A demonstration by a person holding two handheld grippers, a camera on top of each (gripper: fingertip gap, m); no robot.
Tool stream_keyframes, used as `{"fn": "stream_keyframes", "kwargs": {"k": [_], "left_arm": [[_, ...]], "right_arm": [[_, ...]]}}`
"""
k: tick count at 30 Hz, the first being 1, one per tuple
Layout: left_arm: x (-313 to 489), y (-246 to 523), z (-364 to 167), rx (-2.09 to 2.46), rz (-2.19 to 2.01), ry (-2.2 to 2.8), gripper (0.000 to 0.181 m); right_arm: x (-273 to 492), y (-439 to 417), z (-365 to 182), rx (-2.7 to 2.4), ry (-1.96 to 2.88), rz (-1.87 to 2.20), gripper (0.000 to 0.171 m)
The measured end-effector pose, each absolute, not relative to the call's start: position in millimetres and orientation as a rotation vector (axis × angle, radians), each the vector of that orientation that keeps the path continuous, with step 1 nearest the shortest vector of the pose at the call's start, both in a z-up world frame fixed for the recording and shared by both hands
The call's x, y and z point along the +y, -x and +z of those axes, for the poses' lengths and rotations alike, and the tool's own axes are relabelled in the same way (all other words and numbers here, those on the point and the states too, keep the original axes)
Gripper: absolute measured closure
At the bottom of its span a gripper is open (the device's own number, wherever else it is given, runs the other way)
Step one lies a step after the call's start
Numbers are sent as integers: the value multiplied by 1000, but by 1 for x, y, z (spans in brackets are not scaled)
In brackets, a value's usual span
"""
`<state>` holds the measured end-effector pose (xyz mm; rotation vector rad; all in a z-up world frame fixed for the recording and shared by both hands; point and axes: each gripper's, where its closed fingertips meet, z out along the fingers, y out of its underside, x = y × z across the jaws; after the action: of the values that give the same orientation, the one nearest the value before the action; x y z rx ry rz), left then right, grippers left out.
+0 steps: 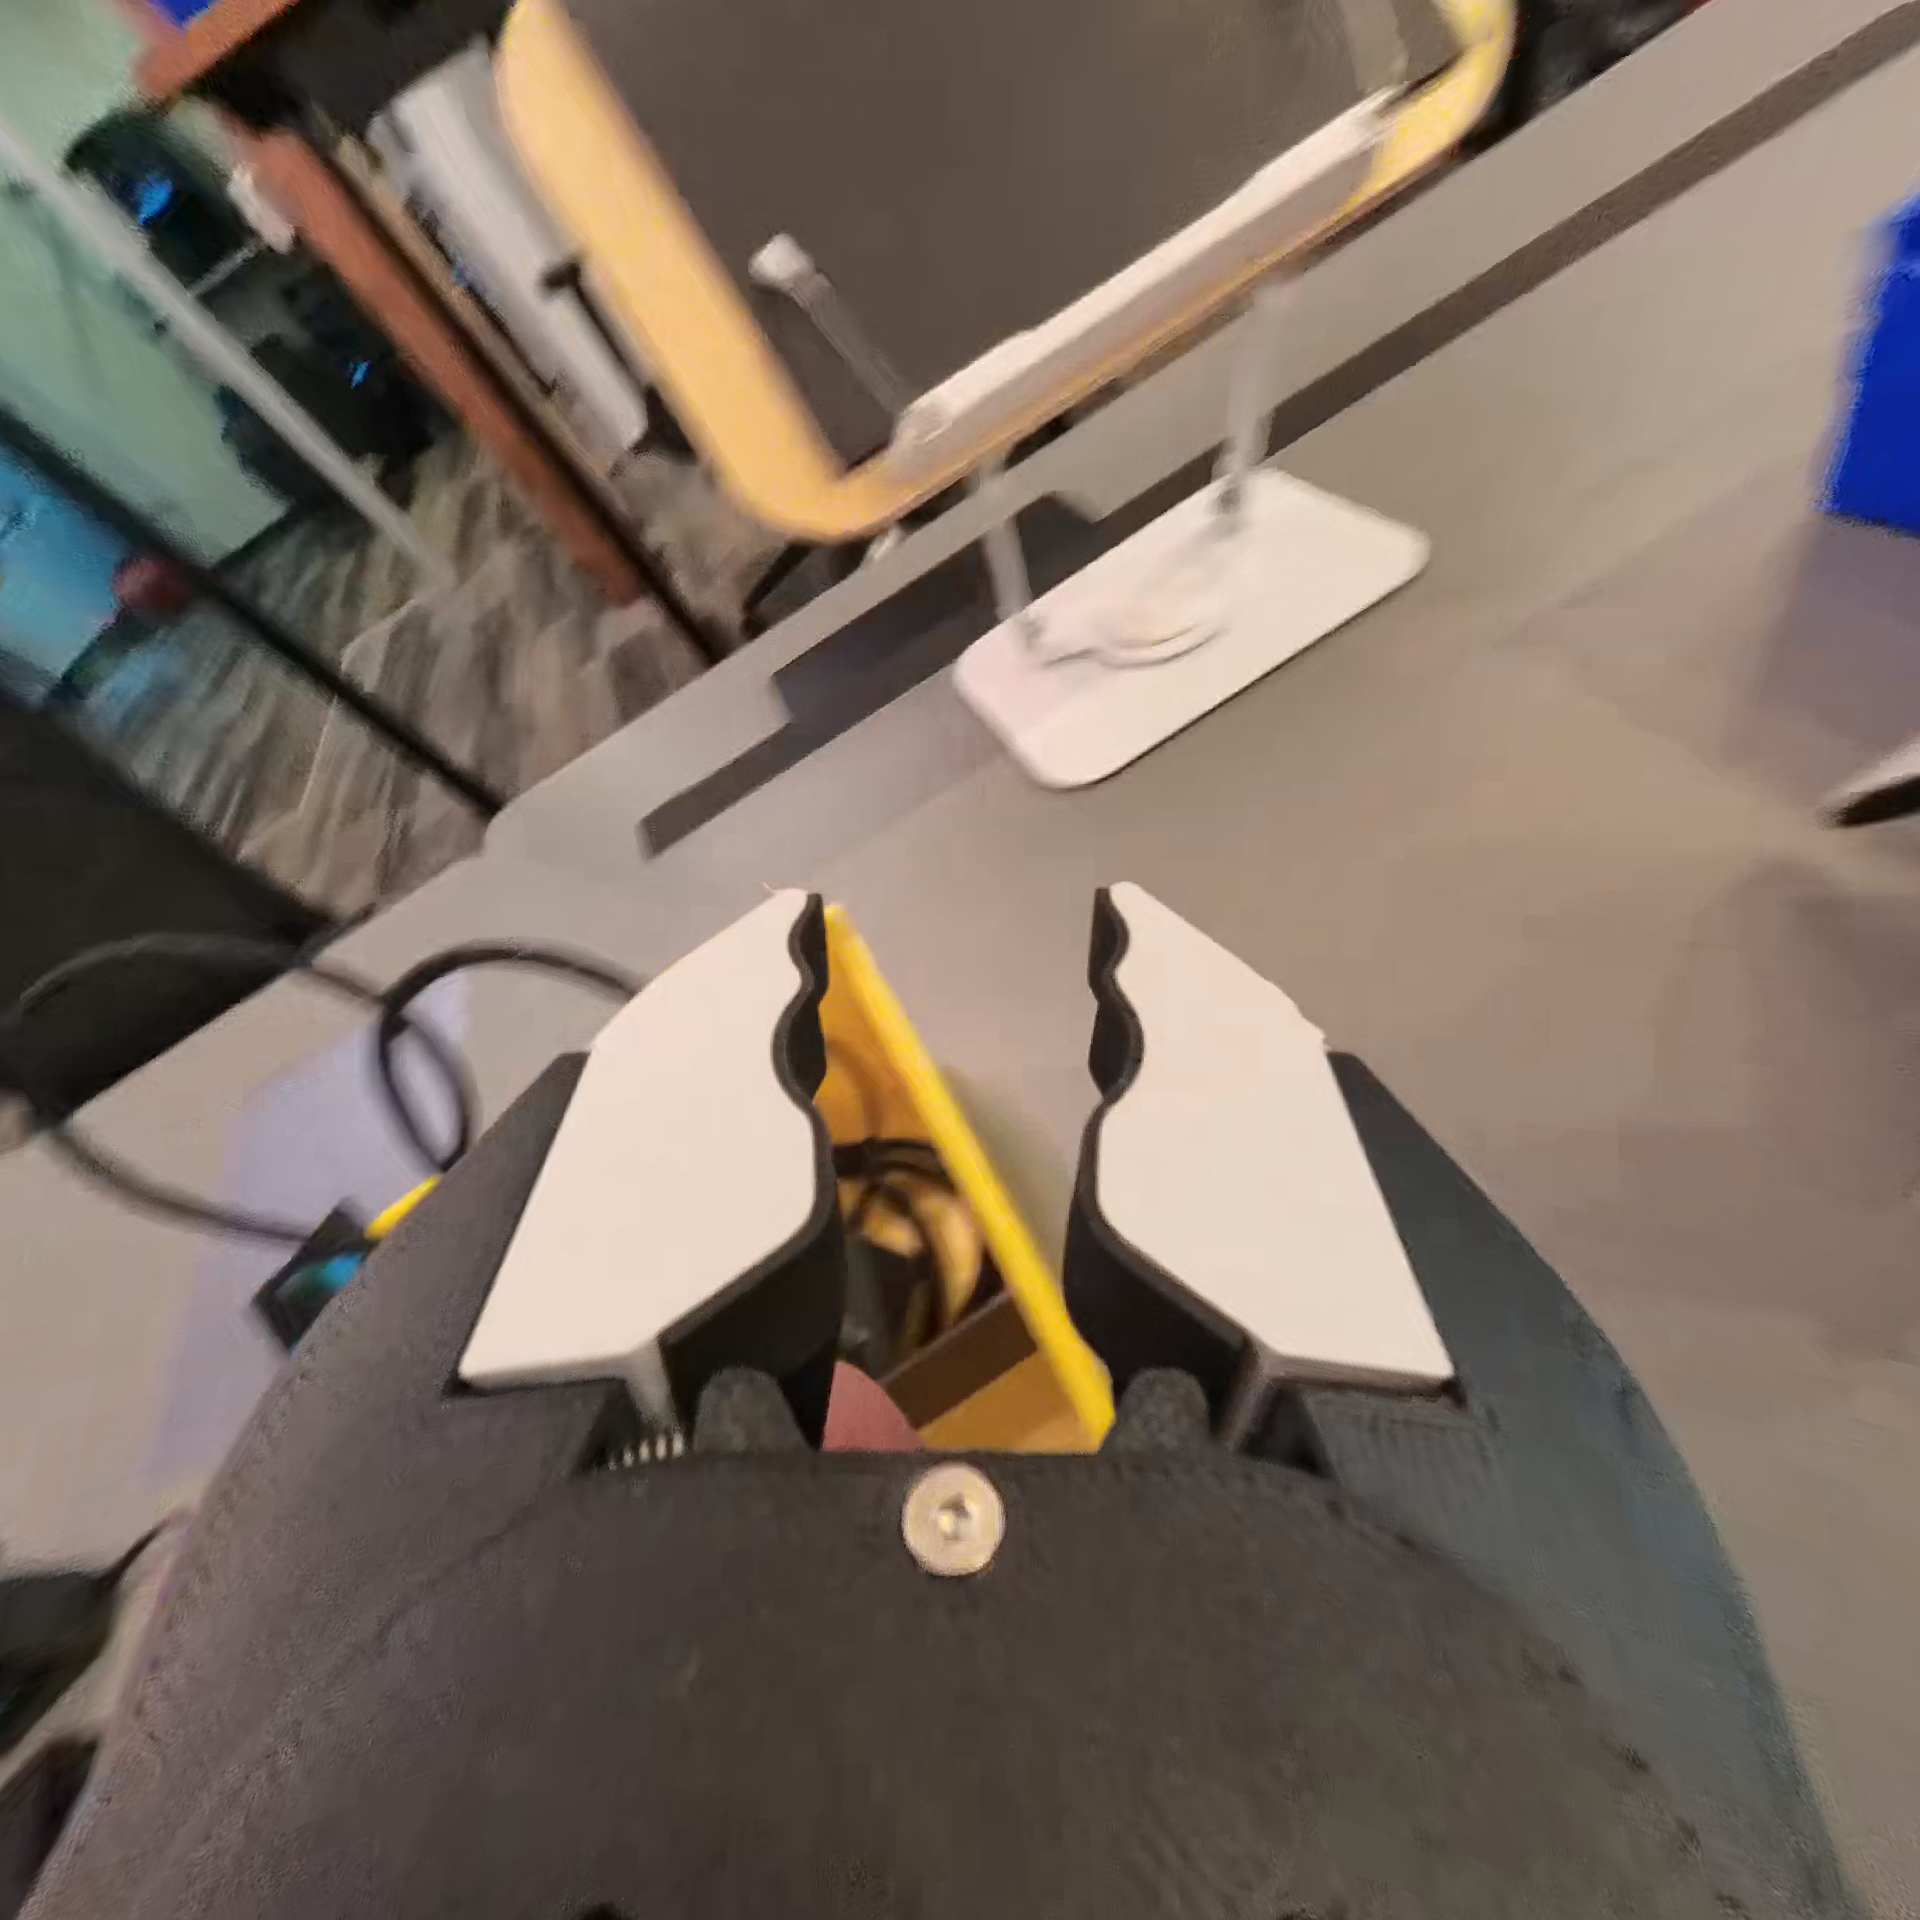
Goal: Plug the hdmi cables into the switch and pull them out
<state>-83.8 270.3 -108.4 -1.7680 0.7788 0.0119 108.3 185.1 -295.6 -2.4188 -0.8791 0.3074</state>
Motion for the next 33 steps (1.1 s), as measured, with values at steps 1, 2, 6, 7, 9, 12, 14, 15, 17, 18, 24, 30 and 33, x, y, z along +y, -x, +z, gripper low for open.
{"fn": "stream_keyframes", "kwargs": {"k": [1,2,6,7,9,12,14,15,17,18,24,30,33], "left_arm": [[282,109,-109,740,51,1818,132],[294,136,-111,693,100,1863,131],[322,229,-154,549,206,2121,132],[324,241,-170,530,173,2193,132],[329,254,-188,533,164,2238,135],[336,258,-202,587,231,2247,134],[345,257,-204,573,225,2237,135],[348,258,-207,562,221,2256,136],[353,257,-216,574,194,2299,137],[356,258,-221,577,190,2322,136],[369,261,-230,587,223,2297,155],[371,260,-200,516,184,2179,168],[370,259,-187,501,148,2128,171]], "right_arm": [[185,-108,-296,-879,2420,309,48],[185,-108,-296,-880,2421,311,48],[185,-106,-295,-880,2416,322,49],[185,-105,-295,-880,2415,325,50],[185,-104,-295,-880,2417,331,50],[184,-103,-296,-880,2418,337,50],[184,-103,-296,-876,2420,348,50],[184,-103,-296,-875,2422,349,50],[184,-104,-297,-872,2425,353,51],[184,-104,-297,-869,2424,359,51],[184,-104,-297,-869,2426,368,51],[183,-102,-297,-876,2426,380,52],[183,-101,-297,-873,2423,384,53]]}}
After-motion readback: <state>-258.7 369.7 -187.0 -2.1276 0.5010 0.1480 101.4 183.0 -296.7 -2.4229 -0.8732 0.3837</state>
